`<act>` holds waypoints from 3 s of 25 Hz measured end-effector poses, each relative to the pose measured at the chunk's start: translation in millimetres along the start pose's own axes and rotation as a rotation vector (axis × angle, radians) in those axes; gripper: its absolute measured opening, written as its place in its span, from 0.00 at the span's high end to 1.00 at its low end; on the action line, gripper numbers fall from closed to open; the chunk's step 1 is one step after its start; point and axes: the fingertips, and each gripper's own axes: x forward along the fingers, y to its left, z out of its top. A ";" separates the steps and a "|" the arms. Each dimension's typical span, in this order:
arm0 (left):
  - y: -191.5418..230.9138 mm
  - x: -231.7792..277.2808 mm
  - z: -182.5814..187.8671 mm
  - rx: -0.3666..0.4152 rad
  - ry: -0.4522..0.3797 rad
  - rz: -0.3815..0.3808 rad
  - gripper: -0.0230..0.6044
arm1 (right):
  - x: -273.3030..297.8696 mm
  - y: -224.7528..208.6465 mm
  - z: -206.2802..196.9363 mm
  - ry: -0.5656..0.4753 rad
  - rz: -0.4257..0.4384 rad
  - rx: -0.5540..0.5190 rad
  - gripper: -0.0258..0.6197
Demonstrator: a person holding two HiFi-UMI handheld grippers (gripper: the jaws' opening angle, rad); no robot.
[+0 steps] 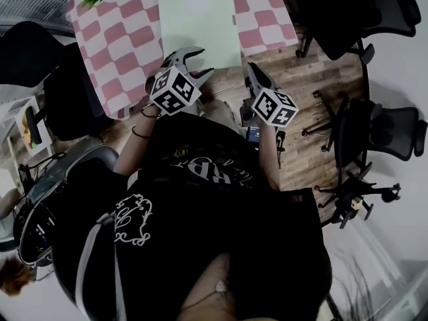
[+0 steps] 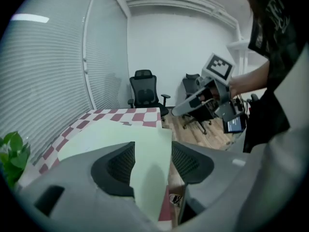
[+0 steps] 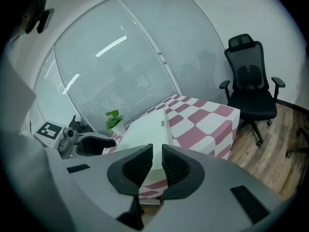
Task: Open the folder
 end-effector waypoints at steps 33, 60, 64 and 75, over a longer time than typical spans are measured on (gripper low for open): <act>-10.9 67.7 -9.0 0.053 0.238 0.116 0.53 | 34.9 -36.8 -60.4 0.368 0.219 -0.033 0.74; -19.4 80.2 2.6 0.157 0.242 0.066 0.63 | 43.9 -23.1 -51.3 0.347 0.272 0.053 0.74; -15.5 79.8 3.4 0.069 0.217 0.061 0.66 | 44.4 -23.2 -50.0 0.340 0.274 0.060 0.74; -14.6 73.5 11.6 0.095 0.170 0.153 0.87 | 54.0 -33.8 -33.5 0.272 0.232 0.192 0.74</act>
